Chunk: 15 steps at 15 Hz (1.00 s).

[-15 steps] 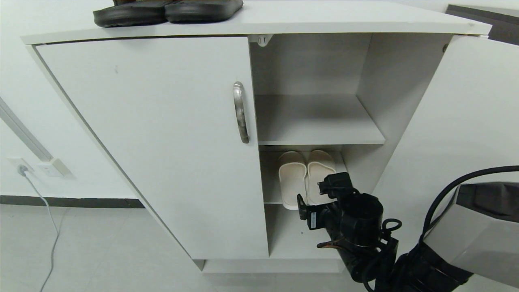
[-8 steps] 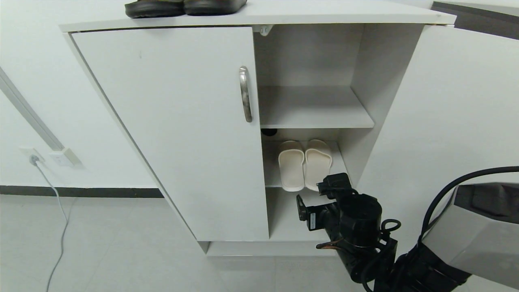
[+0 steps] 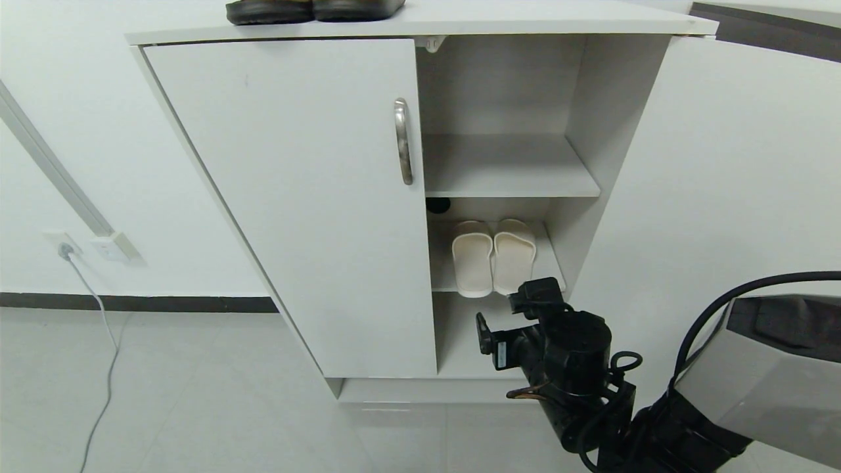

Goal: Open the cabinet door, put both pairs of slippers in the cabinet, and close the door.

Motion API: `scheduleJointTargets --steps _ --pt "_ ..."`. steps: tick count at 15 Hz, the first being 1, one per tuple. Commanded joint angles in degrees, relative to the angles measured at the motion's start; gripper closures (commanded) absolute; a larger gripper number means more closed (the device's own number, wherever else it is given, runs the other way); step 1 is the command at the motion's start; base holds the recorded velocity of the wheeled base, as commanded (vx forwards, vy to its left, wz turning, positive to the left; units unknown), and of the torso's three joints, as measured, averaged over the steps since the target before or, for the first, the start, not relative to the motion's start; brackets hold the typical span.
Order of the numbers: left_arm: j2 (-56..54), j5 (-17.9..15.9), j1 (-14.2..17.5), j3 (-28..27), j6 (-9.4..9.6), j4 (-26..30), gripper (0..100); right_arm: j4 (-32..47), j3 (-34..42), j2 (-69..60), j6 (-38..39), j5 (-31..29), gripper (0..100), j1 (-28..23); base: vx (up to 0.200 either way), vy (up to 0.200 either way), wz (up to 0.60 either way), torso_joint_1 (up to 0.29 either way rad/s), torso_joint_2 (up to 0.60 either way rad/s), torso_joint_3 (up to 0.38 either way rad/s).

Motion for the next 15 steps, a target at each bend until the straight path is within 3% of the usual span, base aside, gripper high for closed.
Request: scheduleJointTargets --steps 1,7,15 --pt "0.09 0.01 0.02 0.00 0.02 0.08 100 -0.10 -0.13 0.29 -0.05 -0.01 0 0.04 0.000 0.000 0.00 0.000 0.00 0.000" --pt "0.09 -0.08 0.02 -0.09 0.19 0.08 100 -0.10 0.22 0.12 -0.05 -0.10 0 0.04 0.000 0.000 0.00 0.000 0.00 0.013" --pt "0.09 -0.08 0.02 -0.09 0.19 -0.01 100 -0.46 1.45 0.12 0.04 -0.19 0 0.13 0.000 0.000 0.00 0.003 0.00 0.184"
